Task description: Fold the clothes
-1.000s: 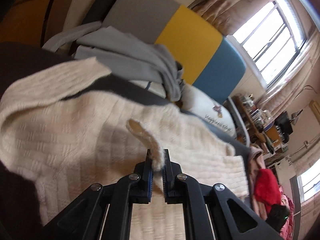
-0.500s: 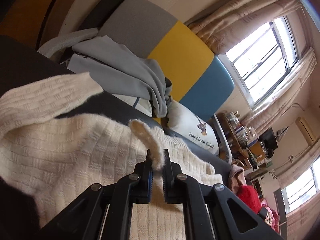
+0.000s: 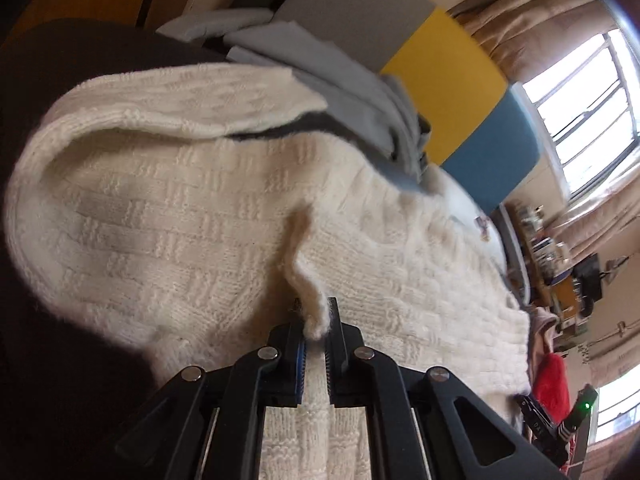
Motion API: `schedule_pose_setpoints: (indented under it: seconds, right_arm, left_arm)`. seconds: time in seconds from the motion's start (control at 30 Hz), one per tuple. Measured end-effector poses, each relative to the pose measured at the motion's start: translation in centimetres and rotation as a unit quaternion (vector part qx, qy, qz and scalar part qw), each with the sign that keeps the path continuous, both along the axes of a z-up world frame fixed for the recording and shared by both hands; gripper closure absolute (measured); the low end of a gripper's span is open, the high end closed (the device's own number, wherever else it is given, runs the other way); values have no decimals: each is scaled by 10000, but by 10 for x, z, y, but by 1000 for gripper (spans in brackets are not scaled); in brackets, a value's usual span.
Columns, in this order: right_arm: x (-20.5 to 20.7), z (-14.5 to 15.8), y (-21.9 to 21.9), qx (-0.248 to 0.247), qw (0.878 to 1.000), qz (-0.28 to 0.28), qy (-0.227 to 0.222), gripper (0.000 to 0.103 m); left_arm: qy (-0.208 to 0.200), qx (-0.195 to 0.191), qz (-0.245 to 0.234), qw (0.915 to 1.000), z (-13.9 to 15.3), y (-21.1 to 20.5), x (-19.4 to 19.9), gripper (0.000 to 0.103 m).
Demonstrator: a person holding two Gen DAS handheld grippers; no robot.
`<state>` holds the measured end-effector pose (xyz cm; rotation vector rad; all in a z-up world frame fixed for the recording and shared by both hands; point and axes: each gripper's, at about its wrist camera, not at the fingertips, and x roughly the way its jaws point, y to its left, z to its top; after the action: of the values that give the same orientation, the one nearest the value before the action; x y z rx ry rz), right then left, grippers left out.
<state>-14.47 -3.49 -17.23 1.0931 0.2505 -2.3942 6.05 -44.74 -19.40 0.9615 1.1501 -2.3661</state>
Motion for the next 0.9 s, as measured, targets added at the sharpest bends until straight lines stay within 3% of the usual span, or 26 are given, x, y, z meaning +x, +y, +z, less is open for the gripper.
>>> schedule_pose_setpoints:
  seconds: [0.07,0.33,0.5,0.6,0.67,0.83,0.9]
  right_arm:
    - [-1,2,10,-204,9998,21,-79,41]
    - [23,8,22,35,9988,471,-143,41]
    - [17,29,13,-260,9976,644,-34,41]
    - [1,39,-9,-388,9952,895,47,41]
    - [-10,41,-27,-422,9923,1160,26,42]
    - [-40,20,-67,-82,9927,1181,-252,42]
    - [-52,13,-70,-203,9936,1059,-335,42]
  left_arm:
    - [160,175,-85,9997,-1,-3,4,96]
    - [649,688,-137,9954,3,-19,20,80]
    - [515,684,-256,9960,9,-32,-2,75]
    - [98,441,-404,9982,5,-31,-22,76]
    - [-12,54,-455,9989,10,-25,-27,98]
    - [74,-585,-290,9978,28,-9,-14,98]
    - [-39,-675,-203,9975,23,-9,-9,98]
